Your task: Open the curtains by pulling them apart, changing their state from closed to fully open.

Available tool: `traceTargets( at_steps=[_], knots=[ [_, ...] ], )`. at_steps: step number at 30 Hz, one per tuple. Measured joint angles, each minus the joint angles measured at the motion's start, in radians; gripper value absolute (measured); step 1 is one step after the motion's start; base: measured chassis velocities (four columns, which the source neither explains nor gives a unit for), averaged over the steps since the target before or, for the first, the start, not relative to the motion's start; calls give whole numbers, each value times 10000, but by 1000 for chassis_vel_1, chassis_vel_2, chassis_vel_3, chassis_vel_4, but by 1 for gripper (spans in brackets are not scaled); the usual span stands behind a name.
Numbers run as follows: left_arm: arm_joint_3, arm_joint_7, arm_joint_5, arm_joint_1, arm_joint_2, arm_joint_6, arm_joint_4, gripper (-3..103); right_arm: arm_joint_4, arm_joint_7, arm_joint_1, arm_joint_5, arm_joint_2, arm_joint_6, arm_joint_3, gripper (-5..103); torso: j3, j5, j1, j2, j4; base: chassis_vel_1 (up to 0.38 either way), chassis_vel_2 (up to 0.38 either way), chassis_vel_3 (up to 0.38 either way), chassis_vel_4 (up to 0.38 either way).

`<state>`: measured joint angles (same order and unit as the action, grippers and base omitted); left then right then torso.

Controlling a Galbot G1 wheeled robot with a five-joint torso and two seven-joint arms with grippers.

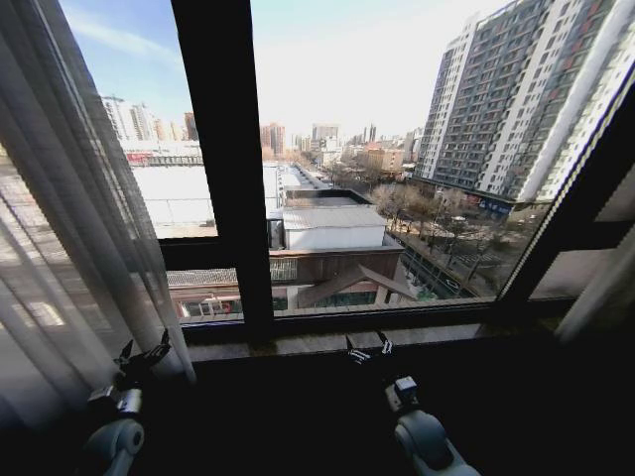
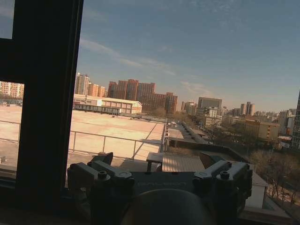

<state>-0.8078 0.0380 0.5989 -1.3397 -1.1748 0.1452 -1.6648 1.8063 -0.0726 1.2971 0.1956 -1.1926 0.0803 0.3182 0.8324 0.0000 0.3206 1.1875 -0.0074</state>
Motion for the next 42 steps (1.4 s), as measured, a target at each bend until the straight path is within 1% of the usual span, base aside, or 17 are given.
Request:
traceTargets(
  at_steps=[7, 8, 9, 11, 12, 16, 17, 19, 20, 21, 25, 27, 28, 30, 32, 36, 42],
  knots=[
    [137, 6, -116, 124, 18, -151, -23, 100, 0, 0, 0, 0, 0, 0, 0, 100, 0, 1, 0, 0, -3, 0, 0, 0, 0],
    [236, 44, -205, 215, 46, -285, -29, 100, 0, 0, 0, 0, 1, 0, 0, 100, 1, 1, 0, 0, 5, 0, 0, 0, 0],
    [436, 76, -362, 388, 93, -511, -65, 100, 0, 0, 0, 0, 0, 0, 0, 100, 0, 1, 0, 0, 9, 0, 0, 0, 0],
    [1027, 186, -854, 929, 249, -1235, -213, 100, 0, 0, 0, 0, 0, 0, 0, 100, 0, 2, 0, 3, -1, 0, 0, 0, 0],
    [1027, 186, -854, 929, 249, -1235, -213, 100, 0, 0, 0, 0, 0, 0, 0, 100, 0, 2, 0, 3, -1, 0, 0, 0, 0],
    [2281, 422, -1885, 2055, 569, -2780, -498, 100, 0, 0, 0, 0, 0, 0, 0, 100, 1, 2, 1, 1, -2, 0, 0, 0, 0],
    [2281, 422, -1885, 2055, 569, -2780, -498, 100, 0, 0, 0, 0, 0, 0, 0, 100, 1, 2, 1, 1, -2, 0, 0, 0, 0],
    [2646, 530, -2295, 2378, 698, -3172, -581, 100, 0, 1, 0, 0, 0, 0, -2, 100, 0, 1, 2, 2, -10, 0, 0, 0, 0],
    [2670, 693, -2617, 2379, 889, -3129, -489, 100, 0, -2, 0, 0, 1, 0, 4, 100, 1, -5, 2, 1, -10, 0, 0, 0, 0],
    [2663, 853, -2890, 2335, 1121, -2977, -419, 100, 0, 0, 0, 0, 0, 0, 0, 100, 1, 4, 2, 1, 2, 0, 0, 0, 0],
    [2568, 961, -3076, 2208, 1336, -2651, -331, 100, 0, 0, 0, 0, 0, 0, 0, 100, 1, 2, 1, 2, 9, 0, 0, 0, 0],
    [2529, 1045, -3132, 2074, 1443, -1881, -4, 100, 0, 0, 0, 0, 0, 0, -1, 100, 0, 1, 1, 2, 1, 0, 0, 0, 0],
    [2529, 1045, -3132, 2074, 1443, -1881, -4, 100, 0, 0, 0, 0, 0, 0, -1, 100, 0, 1, 1, 2, 1, 0, 0, 0, 0],
    [2538, 1072, -3311, 2001, 1437, -837, 572, 100, 0, 0, 0, 0, 0, 0, 0, 100, 0, -1, 1, 2, -1, 0, 0, 0, 0],
    [2508, 1072, -3174, 1870, 1368, -204, 905, 100, 0, 0, 0, 0, 0, 0, -1, 100, 1, -2, 2, 1, 0, 0, 0, 0, 0],
    [2511, 1042, -3004, 1829, 1265, 83, 949, 100, 0, 0, 0, 0, 0, 0, 0, 100, 1, -1, 1, 1, 2, 0, 0, 0, 0],
    [2591, 1045, -3003, 1933, 1192, 76, 917, 100, 0, 0, 0, 0, 0, 0, 0, 100, 0, 1, 0, 0, -3, 0, 0, 0, 0]
  ],
)
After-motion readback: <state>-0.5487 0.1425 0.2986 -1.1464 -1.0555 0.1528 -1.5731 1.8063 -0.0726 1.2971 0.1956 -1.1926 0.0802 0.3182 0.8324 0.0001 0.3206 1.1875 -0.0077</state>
